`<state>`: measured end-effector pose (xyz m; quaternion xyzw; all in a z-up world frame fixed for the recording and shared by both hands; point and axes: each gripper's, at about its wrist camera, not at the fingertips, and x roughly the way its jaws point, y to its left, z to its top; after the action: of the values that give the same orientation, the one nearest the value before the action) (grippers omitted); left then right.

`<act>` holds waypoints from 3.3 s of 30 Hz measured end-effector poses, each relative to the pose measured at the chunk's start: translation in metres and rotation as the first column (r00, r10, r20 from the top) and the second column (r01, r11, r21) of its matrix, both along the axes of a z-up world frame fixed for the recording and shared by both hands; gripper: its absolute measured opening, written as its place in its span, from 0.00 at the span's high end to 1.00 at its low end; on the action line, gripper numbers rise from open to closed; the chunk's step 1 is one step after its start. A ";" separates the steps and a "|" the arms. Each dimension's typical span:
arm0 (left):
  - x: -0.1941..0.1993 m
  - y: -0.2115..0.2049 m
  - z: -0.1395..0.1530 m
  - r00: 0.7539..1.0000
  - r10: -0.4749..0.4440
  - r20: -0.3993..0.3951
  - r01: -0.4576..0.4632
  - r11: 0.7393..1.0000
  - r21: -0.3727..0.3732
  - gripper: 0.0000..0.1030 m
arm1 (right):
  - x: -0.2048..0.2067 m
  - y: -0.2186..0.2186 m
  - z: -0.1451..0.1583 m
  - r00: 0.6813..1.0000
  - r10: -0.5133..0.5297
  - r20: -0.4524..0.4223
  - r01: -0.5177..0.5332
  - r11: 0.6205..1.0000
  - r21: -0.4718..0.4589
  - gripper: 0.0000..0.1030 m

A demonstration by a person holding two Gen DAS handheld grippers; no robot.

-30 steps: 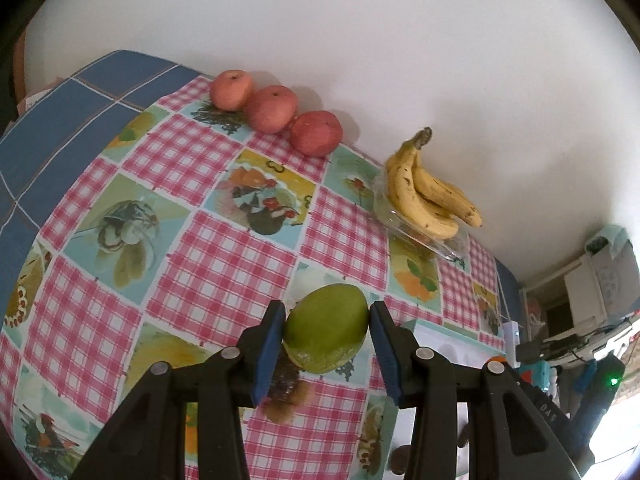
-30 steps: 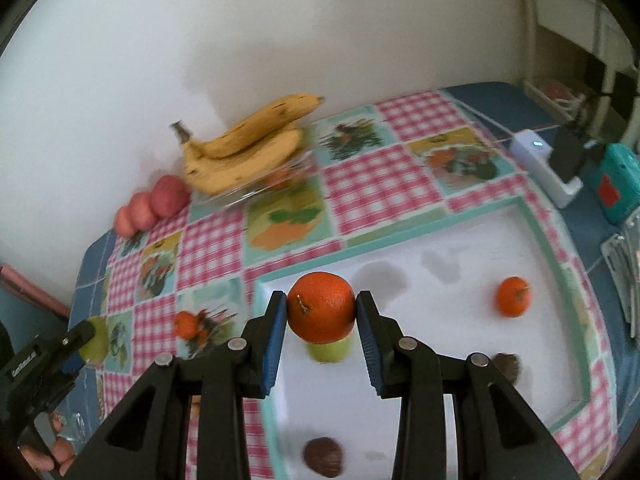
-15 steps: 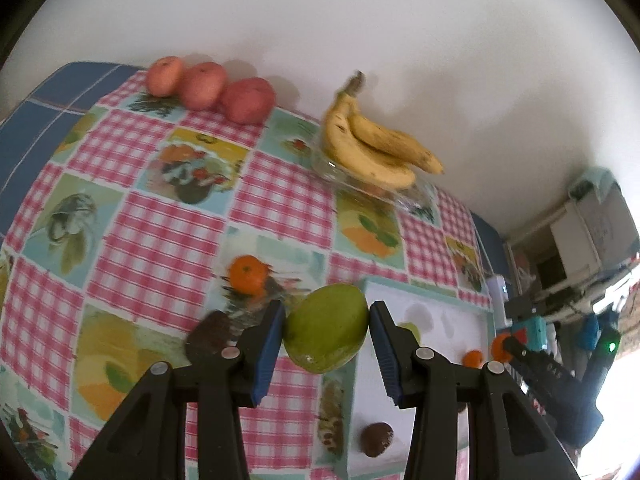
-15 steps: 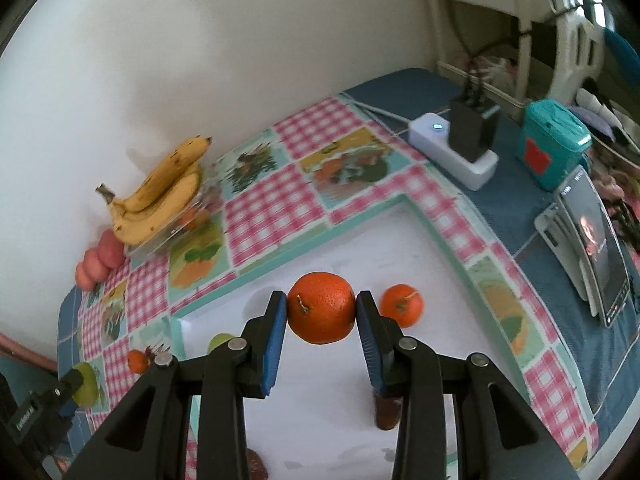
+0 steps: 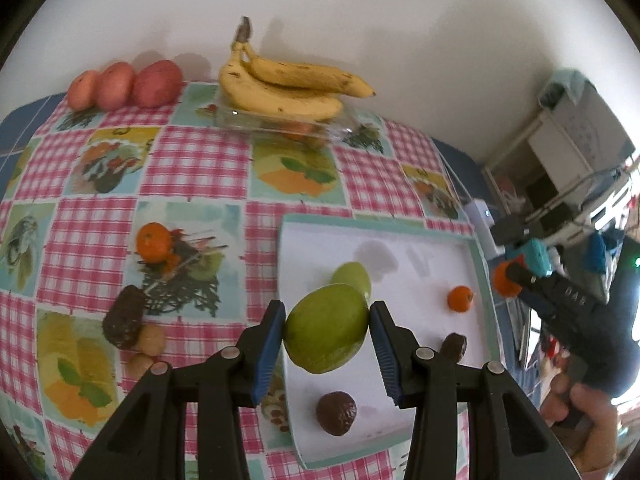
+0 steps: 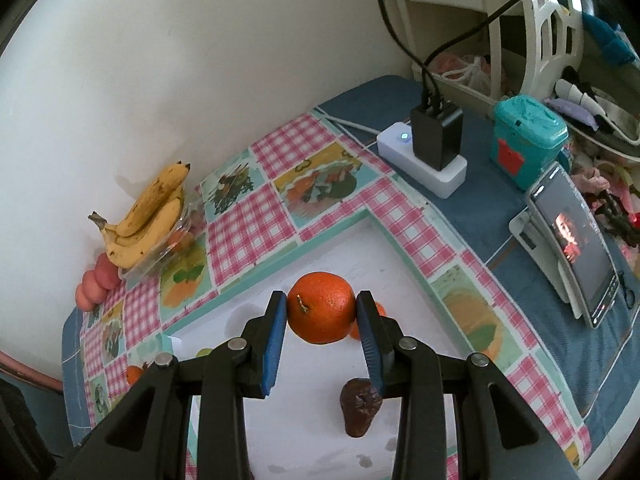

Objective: Organize fruits
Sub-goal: 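Lower the orange and pear into the white tray and open both tools, then move both open tools back to the fruit cluster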

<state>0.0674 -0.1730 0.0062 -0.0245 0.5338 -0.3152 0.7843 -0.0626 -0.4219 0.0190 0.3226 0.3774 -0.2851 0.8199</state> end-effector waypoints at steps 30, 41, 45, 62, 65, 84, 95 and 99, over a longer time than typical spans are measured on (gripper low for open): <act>-0.022 -0.045 -0.064 0.992 -0.119 -0.040 0.124 0.976 0.177 0.55 | 0.029 0.014 -0.056 0.977 0.138 -0.162 -0.130 0.990 0.060 0.63; -0.021 -0.046 -0.075 0.992 -0.113 -0.063 0.123 0.975 0.184 0.55 | 0.034 0.015 -0.058 0.970 0.148 -0.193 -0.142 0.989 0.044 0.63; -0.021 -0.047 -0.075 0.992 -0.113 -0.064 0.123 0.975 0.185 0.55 | 0.035 0.015 -0.058 0.969 0.150 -0.198 -0.145 0.989 0.040 0.63; -0.023 -0.053 -0.070 0.990 -0.133 -0.042 0.139 0.972 0.192 0.47 | 0.035 0.015 -0.058 0.969 0.147 -0.199 -0.142 0.989 0.040 0.63; -0.023 -0.053 -0.067 0.989 -0.143 -0.037 0.147 0.971 0.190 0.47 | 0.035 0.015 -0.058 0.968 0.149 -0.200 -0.144 0.989 0.039 0.63; 0.015 0.006 -0.025 0.997 0.073 0.026 -0.076 0.986 0.147 0.23 | 0.035 0.016 -0.059 0.961 0.160 -0.223 -0.157 0.987 0.032 0.47; 0.036 0.040 -0.040 0.964 0.258 0.059 -0.264 0.937 0.227 0.00 | 0.041 0.022 -0.056 0.946 0.189 -0.265 -0.201 0.979 -0.021 0.23; 0.039 0.042 -0.048 0.960 0.272 0.065 -0.280 0.925 0.259 0.00 | 0.043 0.025 -0.057 0.937 0.198 -0.287 -0.219 0.975 -0.042 0.19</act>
<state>0.1064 -0.1313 -0.0417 0.0103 0.5513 -0.1277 0.8244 -0.0192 -0.3971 -0.0380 0.2069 0.5112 -0.2531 0.7949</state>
